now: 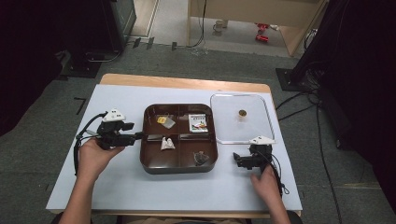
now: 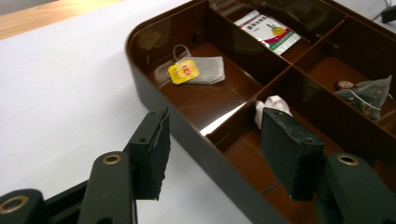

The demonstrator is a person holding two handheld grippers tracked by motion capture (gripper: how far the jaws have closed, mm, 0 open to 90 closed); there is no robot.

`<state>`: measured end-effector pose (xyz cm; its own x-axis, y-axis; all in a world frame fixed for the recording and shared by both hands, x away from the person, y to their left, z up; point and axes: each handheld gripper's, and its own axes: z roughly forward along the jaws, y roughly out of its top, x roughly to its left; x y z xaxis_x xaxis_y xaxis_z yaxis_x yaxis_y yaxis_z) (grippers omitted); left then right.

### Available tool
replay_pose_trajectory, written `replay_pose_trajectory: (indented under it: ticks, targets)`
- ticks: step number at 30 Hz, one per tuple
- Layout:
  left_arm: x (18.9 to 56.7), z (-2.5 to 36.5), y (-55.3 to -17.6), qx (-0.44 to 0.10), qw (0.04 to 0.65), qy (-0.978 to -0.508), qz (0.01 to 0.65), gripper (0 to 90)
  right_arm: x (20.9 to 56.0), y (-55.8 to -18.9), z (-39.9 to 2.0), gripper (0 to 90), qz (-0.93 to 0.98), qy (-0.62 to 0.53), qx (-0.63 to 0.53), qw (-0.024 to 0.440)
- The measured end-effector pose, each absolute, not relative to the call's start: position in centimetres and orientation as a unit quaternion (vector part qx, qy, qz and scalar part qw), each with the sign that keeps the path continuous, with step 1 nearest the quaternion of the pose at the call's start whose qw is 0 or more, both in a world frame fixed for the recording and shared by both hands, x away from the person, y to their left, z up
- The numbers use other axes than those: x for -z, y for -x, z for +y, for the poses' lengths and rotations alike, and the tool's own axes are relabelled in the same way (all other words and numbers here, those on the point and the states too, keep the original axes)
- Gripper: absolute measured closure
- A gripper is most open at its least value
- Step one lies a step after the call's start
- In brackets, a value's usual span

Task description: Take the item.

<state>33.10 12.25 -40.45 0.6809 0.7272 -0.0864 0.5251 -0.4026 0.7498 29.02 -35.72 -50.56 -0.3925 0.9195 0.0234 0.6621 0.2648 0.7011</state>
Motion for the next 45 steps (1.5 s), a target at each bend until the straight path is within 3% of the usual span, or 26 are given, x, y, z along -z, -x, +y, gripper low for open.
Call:
replay_pose_trajectory:
  ticks: [28, 45]
  targets:
    - [42.2, 8.0, -33.8, -0.115, 0.394, -0.851, 0.329, 46.0, 50.6, -29.0, -35.7, 0.0, 0.77, -0.514, -0.322, 0.2]
    - [43.2, 5.6, -34.1, -0.108, 0.379, -0.868, 0.303, 52.8, 50.6, -29.0, -35.7, 0.0, 0.77, -0.514, -0.322, 0.2]
